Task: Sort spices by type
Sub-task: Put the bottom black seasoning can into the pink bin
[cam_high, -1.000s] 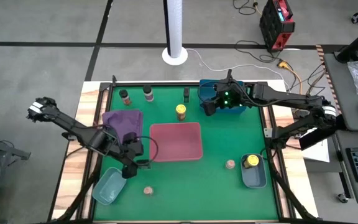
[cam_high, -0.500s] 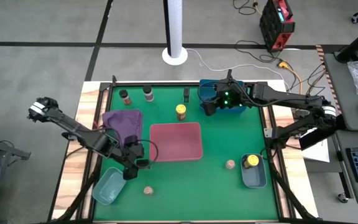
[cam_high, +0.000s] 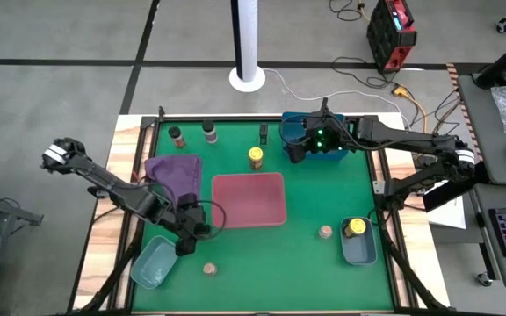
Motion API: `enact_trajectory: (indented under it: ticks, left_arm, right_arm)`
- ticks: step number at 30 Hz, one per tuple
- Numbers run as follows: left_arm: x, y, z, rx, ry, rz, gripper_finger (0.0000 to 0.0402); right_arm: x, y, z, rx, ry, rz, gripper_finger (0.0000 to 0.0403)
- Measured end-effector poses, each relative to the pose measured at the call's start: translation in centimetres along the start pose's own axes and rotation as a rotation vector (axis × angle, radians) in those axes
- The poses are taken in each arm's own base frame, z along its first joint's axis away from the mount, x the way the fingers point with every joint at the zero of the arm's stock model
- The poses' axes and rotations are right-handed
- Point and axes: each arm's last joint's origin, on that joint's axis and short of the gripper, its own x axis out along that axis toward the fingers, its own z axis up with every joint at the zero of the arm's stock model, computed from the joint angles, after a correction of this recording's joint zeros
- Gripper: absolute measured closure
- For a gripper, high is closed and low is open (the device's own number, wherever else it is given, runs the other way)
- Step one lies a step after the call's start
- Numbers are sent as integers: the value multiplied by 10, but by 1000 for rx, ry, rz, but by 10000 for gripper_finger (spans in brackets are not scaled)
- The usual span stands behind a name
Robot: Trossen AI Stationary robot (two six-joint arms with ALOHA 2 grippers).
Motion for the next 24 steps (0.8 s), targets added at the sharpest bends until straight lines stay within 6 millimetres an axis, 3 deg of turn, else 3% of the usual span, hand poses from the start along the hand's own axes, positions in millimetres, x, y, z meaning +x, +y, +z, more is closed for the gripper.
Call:
enact_trajectory:
  ticks: [11,24]
  left_arm:
    - [14,-2,-2,-13,47,23,141]
    - [14,-2,-2,-15,47,18,293]
  right_arm:
    - [0,0,0,0,-2,-3,51]
    - [0,0,0,-3,-1,-3,51]
